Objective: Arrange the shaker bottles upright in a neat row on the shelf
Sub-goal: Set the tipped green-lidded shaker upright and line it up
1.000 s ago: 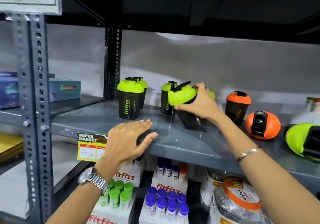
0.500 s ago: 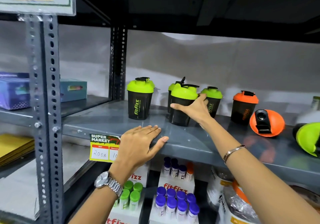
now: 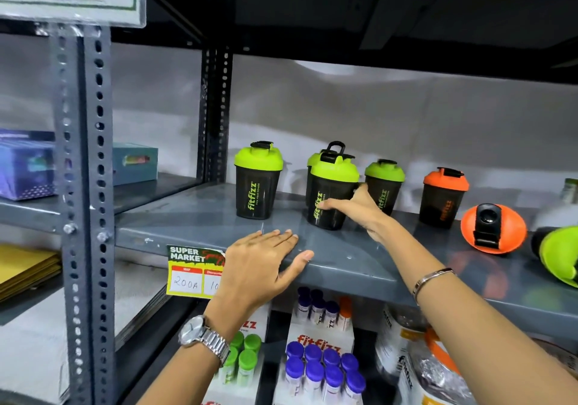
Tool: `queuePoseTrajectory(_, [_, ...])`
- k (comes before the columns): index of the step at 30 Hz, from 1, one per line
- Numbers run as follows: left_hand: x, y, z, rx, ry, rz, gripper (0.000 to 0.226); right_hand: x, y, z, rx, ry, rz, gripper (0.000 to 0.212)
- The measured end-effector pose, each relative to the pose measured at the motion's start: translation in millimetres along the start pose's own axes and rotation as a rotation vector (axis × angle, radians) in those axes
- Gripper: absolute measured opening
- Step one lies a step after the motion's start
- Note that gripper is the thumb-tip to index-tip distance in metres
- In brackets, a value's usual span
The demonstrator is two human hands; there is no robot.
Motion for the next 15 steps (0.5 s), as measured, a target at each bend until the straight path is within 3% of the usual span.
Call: queuePoseTrajectory(15, [-0.2,3.4,-1.5,-0.004,0.013,0.022,0.048,0.0,2.4,3.2,-0.018,-0.029,-0.054,0.09])
Point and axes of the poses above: each hand's wrist, its own x-axis away from the middle knuckle, its own y-axis out of the palm, z = x × y, the point moved 3 cm from there along -x, towards the middle knuckle, and after that the axes turned 4 degrees about -y, right-handed, at the moved point
